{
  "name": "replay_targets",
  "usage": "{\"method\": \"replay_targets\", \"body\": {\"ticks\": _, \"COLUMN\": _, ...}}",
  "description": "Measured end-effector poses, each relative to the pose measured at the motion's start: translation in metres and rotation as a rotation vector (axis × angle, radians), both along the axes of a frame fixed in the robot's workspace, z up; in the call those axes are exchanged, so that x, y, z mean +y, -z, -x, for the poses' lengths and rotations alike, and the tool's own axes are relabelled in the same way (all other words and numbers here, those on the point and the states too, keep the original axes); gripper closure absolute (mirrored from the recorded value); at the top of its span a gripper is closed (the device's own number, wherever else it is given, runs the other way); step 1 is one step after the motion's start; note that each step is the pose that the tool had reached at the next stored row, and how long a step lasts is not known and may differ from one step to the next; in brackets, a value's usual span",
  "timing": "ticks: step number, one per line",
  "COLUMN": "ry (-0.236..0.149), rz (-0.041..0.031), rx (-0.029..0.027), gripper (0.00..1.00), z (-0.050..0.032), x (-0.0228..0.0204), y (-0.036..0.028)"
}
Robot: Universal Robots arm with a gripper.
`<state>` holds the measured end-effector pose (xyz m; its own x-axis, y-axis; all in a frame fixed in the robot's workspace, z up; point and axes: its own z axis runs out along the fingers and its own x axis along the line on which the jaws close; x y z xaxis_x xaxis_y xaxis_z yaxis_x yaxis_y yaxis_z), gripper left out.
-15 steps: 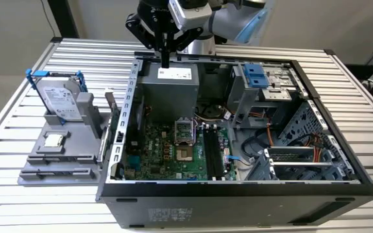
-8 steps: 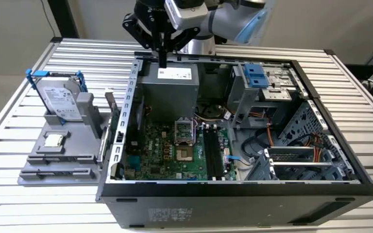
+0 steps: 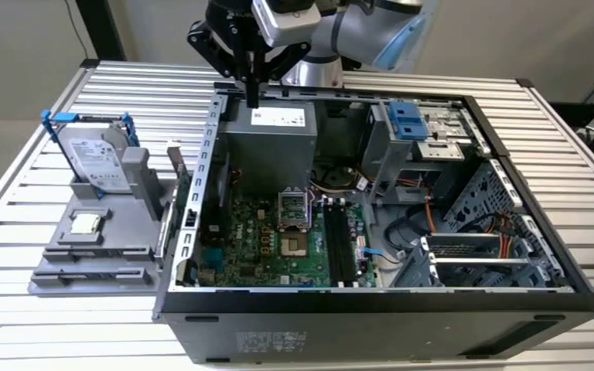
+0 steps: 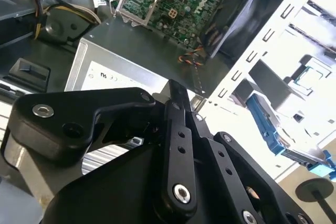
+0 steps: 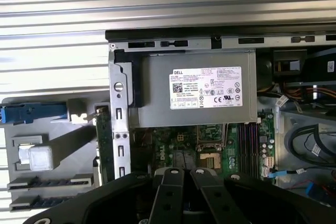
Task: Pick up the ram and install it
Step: 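Reach for the ram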
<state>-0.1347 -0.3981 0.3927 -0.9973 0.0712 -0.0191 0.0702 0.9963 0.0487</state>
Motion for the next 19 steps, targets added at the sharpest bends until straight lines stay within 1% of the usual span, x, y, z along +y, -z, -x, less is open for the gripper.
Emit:
{"method": "replay_targets", "body": {"ticks": 7, "ry": 0.000, "rz": 0.0000, "rx": 0.0000, "gripper": 1.00, "z": 0.0073, "x": 0.0011, "y": 0.0000}}
{"method": "replay_targets", "body": {"ticks": 14, "ry": 0.000, "rz": -0.0001, "rx": -0.0001, "gripper": 1.00, "z": 0.0173, "x": 0.0014, "y": 0.0000}}
{"method": "replay_targets", "body": {"ticks": 19, "ry": -0.002, "rz": 0.0000, "rx": 0.0000, "gripper": 1.00, "z": 0.0274, "x": 0.0014, "y": 0.0000}}
